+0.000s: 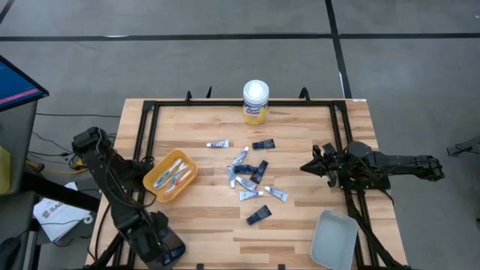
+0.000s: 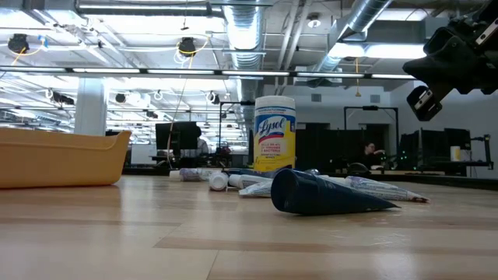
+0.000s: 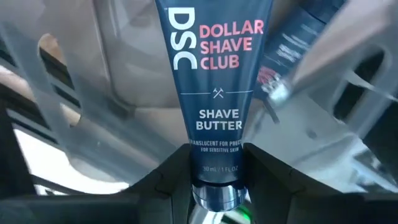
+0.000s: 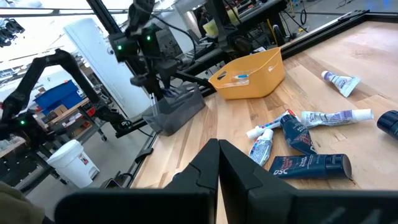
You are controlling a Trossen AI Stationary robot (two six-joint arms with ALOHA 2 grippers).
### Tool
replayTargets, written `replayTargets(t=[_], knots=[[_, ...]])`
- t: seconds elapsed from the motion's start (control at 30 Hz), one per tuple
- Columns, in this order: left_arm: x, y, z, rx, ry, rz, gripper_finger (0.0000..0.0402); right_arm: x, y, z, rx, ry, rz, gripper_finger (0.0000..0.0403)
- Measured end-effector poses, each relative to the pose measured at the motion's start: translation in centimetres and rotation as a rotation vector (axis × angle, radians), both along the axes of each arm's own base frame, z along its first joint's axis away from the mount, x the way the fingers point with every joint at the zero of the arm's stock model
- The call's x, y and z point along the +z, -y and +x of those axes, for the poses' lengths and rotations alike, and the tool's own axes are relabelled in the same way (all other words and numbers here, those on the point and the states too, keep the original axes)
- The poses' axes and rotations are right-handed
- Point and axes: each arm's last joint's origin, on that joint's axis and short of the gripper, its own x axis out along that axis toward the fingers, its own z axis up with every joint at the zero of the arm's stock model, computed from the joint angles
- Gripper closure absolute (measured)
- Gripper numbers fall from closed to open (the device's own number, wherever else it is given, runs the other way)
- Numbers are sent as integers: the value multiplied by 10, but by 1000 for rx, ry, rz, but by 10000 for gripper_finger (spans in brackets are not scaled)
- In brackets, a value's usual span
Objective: Pick & Place Travel size toiletries
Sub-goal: Put the blue shave cream into the black transparent bin
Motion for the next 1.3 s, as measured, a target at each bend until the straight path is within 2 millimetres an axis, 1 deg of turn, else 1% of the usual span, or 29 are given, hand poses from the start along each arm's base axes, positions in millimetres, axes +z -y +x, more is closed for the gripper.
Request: replayTargets(t=[0.2, 0.4, 0.47, 0.57, 0.7, 0.77, 0.83, 0.9, 0.97, 1.03, 1.13, 1.2, 1.3], knots=[[-16, 7, 5, 1, -23, 33, 267, 0, 0, 0, 0, 0, 0, 403], [-16, 9, 6, -5, -28, 16, 263, 0, 0, 0, 0, 0, 0, 403], [-16, 10, 6, -18, -24, 1, 256, 0, 0, 0, 0, 0, 0, 403], [-15, 13, 6, -64, -39, -51, 229, 0, 0, 0, 0, 0, 0, 403], [-13, 16, 6, -82, -55, -111, 175, 0, 0, 0, 0, 0, 0, 403], [-8, 14, 8, -73, -43, -146, 153, 0, 0, 0, 0, 0, 0, 403], [1, 11, 13, -50, 3, -186, 142, 0, 0, 0, 0, 0, 0, 403], [13, 2, 19, -13, 115, -186, 141, 0, 0, 0, 0, 0, 0, 403], [28, -12, 26, 46, 264, -168, 148, 0, 0, 0, 0, 0, 0, 403], [44, -30, 33, 104, 432, -114, 159, 0, 0, 0, 1, 0, 0, 403], [67, -64, 46, 171, 687, 13, 175, 0, 0, 0, 0, 0, 0, 403], [76, -88, 56, 162, 801, 115, 182, 0, 0, 0, 0, 0, 0, 403], [84, -122, 78, 73, 924, 265, 185, 0, 0, 0, 0, 0, 0, 403]])
